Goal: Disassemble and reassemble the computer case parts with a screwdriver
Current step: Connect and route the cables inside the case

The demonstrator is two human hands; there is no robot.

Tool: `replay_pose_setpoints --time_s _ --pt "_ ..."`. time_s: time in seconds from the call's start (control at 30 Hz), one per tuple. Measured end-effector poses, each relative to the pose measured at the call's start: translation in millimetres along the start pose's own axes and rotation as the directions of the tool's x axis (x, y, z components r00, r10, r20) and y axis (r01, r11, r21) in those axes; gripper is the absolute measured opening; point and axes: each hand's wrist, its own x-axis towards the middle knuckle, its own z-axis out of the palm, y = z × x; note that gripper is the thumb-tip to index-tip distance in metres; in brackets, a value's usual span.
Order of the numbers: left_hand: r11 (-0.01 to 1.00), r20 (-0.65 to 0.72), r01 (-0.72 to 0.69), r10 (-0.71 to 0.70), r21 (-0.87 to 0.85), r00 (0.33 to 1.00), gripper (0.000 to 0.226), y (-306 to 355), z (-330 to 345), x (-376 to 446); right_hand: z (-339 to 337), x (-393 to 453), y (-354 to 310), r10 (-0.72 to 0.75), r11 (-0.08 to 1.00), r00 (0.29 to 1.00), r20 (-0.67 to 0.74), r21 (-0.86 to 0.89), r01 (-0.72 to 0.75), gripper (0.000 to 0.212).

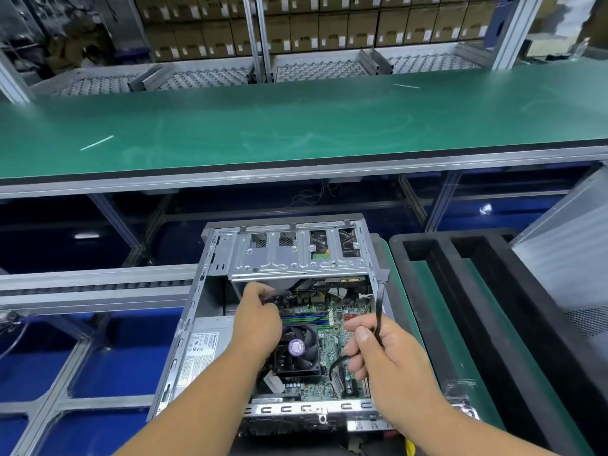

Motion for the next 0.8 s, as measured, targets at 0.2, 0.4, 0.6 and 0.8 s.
replay_pose_setpoints --time_s 0.2,0.4,0.6,0.8 --pt "0.938 0.204 -0.077 0.007 0.337 0.979 0.043 -1.4 0.6 -11.8 -1.2 -0.1 -3.8 0.023 1.000 1.000 -0.020 0.016 -0.023 0.030" --pt "0.942 0.172 -0.119 0.066 0.314 0.983 0.041 5.1 -2.4 -16.8 -3.4 2.9 -12.0 0.063 0.995 0.996 -0.058 0.077 -0.058 0.024" --pt "0.885 0.039 -0.087 0.078 0.457 0.996 0.024 -1.7 4.8 -7.1 -51.3 38.6 -40.8 0.253 0.798 0.939 -0.232 0.599 -0.066 0.021" --pt "0.923 0.073 -0.148 0.130 0.356 0.989 0.034 1.3 8.2 -3.2 -105.2 105.4 -25.8 0.461 0.742 0.770 -0.442 0.668 -0.061 0.025"
